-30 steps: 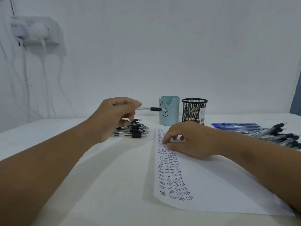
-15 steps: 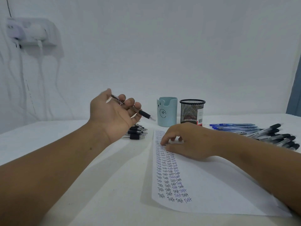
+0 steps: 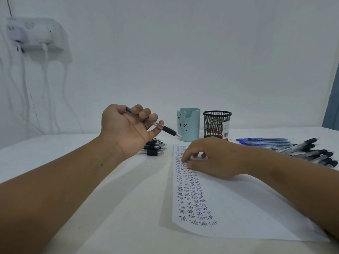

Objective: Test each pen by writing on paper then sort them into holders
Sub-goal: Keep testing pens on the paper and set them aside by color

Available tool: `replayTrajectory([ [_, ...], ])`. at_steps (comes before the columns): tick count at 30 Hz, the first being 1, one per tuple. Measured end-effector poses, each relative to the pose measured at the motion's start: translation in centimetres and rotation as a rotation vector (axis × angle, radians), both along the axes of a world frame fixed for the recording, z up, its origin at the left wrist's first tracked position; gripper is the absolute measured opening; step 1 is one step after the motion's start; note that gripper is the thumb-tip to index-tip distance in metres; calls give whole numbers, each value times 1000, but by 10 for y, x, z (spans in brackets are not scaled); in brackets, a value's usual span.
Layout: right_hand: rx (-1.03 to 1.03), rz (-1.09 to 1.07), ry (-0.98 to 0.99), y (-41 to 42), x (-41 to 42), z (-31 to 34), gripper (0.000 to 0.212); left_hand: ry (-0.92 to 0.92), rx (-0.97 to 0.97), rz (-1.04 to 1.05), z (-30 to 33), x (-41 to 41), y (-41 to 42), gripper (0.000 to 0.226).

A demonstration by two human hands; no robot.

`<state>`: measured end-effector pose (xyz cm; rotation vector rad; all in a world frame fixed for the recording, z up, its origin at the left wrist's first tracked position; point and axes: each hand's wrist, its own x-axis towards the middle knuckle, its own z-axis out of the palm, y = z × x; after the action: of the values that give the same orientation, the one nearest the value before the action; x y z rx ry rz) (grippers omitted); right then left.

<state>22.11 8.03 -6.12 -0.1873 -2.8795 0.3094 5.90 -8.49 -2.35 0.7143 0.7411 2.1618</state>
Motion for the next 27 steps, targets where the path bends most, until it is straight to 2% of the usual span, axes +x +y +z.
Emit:
replayTrajectory([
  [3, -3, -6, 6, 0, 0, -1, 19, 25, 6, -3, 0, 0, 0, 15],
  [8, -51, -28, 22, 1, 1, 2, 15, 46, -14, -18, -2, 2, 0, 37],
  [10, -99, -70, 154, 3, 1, 6, 17, 45, -36, -7, -4, 5, 1, 39],
  [12, -122, -108, 387, 4, 1, 10, 23, 40, -47, 1, -5, 8, 3, 40],
  [14, -77, -77, 527, -1, 2, 15, 11, 36, -51, -4, -8, 14, 6, 39],
  [18, 156, -58, 443, -12, -2, 18, 16, 68, -69, -36, -13, 25, 12, 38],
  [20, 194, -105, 403, -11, -4, 20, 15, 123, -133, -24, -14, 27, 14, 40],
  [22, 188, -168, 358, -6, -4, 23, 15, 243, -257, 44, -18, 26, 18, 42],
  [24, 139, -257, 325, 1, -4, 27, 19, 475, -428, 142, -25, 25, 20, 35],
  [25, 17, -290, 329, 5, -4, 28, 20, 657, -517, 194, -30, 23, 19, 27],
  [27, -385, -279, 340, 11, -7, 30, 18, 1134, -648, 268, -41, 15, 16, 26],
])
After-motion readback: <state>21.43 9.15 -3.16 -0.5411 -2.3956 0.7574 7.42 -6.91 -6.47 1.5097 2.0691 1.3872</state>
